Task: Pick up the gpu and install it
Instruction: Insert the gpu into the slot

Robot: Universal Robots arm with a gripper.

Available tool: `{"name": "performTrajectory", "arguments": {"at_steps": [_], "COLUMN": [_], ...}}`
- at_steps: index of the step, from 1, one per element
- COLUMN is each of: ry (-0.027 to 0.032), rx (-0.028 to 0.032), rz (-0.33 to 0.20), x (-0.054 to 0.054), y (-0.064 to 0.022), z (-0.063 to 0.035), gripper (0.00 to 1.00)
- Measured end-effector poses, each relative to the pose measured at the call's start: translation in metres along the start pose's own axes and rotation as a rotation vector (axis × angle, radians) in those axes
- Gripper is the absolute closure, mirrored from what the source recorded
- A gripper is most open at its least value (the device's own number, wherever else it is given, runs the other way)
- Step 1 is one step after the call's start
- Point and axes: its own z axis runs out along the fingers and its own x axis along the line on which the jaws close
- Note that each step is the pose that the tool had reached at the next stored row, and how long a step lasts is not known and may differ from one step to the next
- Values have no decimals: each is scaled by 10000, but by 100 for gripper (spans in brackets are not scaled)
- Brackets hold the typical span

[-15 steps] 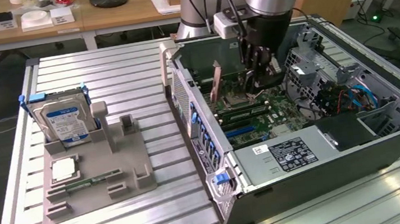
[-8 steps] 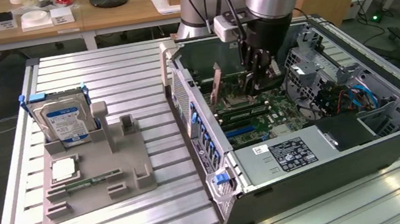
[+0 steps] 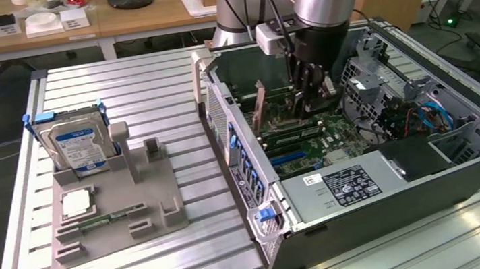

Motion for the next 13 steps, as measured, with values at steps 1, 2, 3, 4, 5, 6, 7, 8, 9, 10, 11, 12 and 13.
{"name": "performTrajectory", "arguments": {"at_steps": [1, 2, 3, 4, 5, 6, 7, 8, 9, 10, 11, 12, 13], "ry": [35, 70, 98, 105, 107, 107, 107, 108, 107, 104, 102, 102, 101], "rx": [2, 4, 5, 4, 5, 5, 6, 4, 3, 3, 3, 3, 3], "rz": [62, 136, 234, 322, 361, 363, 366, 366, 365, 364, 365, 365, 365], "x": [0, 0, 0, 0, 0, 0, 2, 7, 14, 24, 34, 44, 52], "y": [1, 2, 3, 3, 3, 4, 5, 6, 6, 5, 6, 6, 6], "z": [11, 22, 33, 41, 49, 55, 63, 71, 80, 89, 98, 106, 114], "gripper": [72, 72, 72, 72, 72, 72, 72, 72, 72, 72, 72, 72, 72]}}
